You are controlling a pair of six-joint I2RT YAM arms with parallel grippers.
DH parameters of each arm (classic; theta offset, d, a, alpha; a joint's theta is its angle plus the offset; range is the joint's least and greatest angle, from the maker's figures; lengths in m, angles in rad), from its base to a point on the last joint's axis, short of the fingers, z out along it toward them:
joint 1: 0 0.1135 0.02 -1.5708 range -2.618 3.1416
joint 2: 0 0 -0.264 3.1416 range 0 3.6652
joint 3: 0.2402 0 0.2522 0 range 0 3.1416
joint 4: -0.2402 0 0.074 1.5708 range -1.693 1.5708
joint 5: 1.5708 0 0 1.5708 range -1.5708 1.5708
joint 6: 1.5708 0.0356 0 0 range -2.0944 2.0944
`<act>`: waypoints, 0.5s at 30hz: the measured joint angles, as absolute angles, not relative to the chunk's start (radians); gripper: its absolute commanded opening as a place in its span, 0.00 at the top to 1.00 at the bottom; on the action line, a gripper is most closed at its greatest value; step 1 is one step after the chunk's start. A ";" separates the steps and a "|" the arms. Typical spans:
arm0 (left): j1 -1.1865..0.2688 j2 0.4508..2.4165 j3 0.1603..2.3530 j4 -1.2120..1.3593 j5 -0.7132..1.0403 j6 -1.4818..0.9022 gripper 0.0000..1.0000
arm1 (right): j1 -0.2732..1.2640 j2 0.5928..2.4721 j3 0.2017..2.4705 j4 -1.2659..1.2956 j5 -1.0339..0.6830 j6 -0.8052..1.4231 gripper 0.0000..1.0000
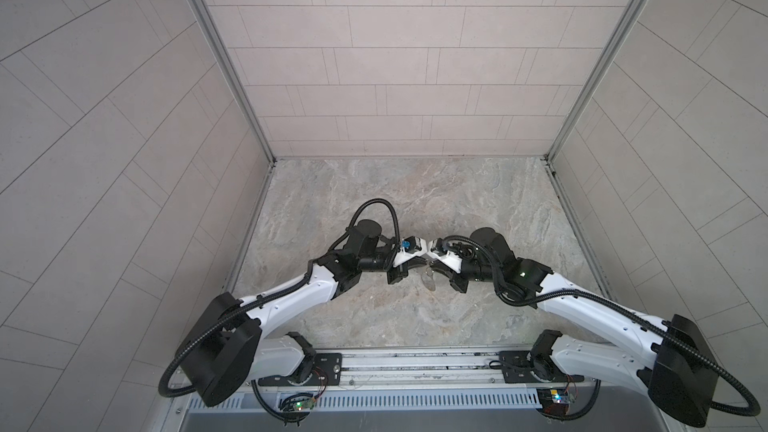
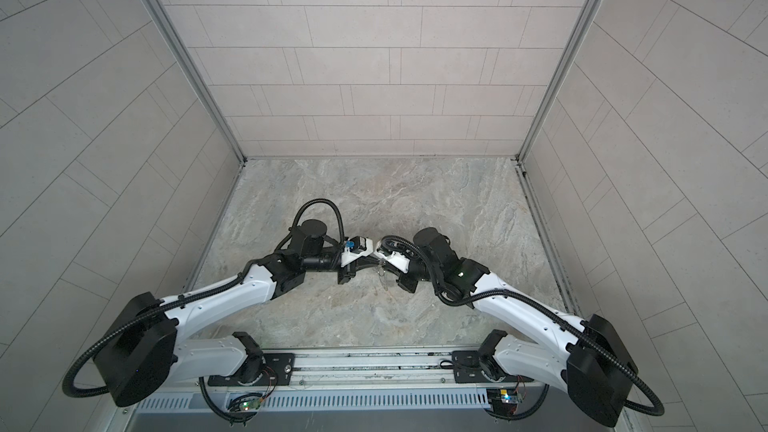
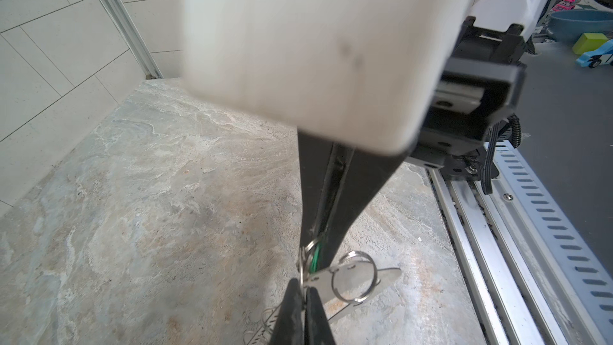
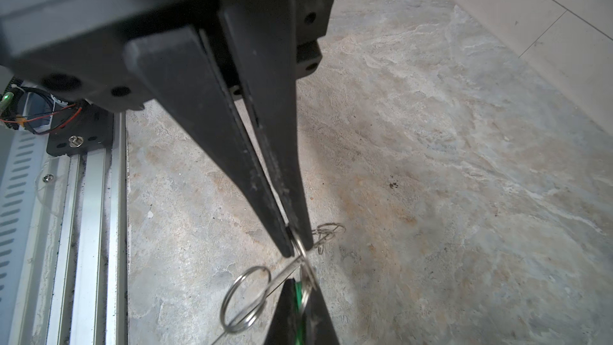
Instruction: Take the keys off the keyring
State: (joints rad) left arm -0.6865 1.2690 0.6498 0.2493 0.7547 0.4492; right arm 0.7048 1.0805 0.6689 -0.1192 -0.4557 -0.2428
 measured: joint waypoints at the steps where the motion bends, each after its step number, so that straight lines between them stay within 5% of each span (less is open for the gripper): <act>1: -0.686 1.269 0.651 0.249 0.754 0.452 1.00 | 0.705 1.081 0.672 -0.125 -0.453 -0.247 1.00; 15: -0.688 1.269 0.670 0.209 0.732 0.475 1.00 | 0.704 1.085 0.712 -0.196 -0.439 -0.298 1.00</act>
State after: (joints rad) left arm -0.6876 1.2690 0.6704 0.2092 0.7322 0.4751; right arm 0.7036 1.0847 0.7116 -0.1955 -0.4393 -0.2981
